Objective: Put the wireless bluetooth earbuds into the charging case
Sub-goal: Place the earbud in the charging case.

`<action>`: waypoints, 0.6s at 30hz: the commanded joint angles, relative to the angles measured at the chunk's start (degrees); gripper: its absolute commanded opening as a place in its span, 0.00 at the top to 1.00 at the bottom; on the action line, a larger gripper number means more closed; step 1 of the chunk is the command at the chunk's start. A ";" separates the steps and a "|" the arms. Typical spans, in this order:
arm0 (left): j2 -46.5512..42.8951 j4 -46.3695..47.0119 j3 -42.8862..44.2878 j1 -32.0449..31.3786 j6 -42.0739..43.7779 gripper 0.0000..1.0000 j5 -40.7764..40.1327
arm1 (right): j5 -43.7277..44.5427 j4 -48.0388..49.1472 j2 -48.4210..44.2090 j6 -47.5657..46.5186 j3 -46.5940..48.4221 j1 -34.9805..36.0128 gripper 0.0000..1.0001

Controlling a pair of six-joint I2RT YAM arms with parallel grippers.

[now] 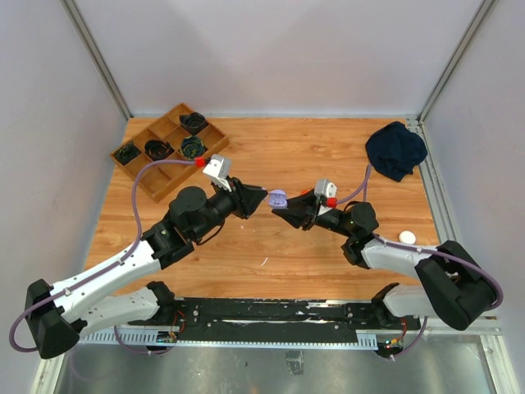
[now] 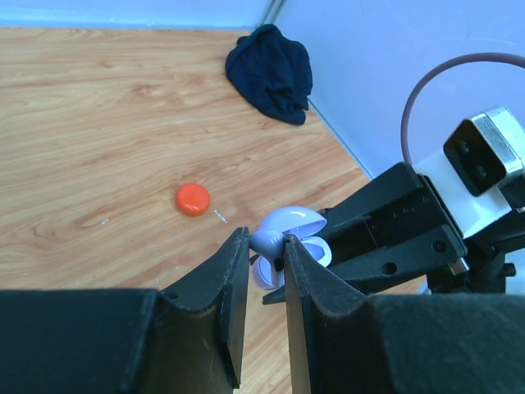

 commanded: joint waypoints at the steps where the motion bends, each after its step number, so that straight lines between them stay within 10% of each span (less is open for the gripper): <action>1: -1.62 6.80 -2.16 -2.26 1.67 0.73 -3.40 | -0.22 5.64 0.54 1.75 1.79 -1.12 0.83; 18: -1.10 19.83 -7.70 -7.34 9.54 0.73 -8.35 | 0.29 5.05 1.06 3.10 2.23 -1.18 0.84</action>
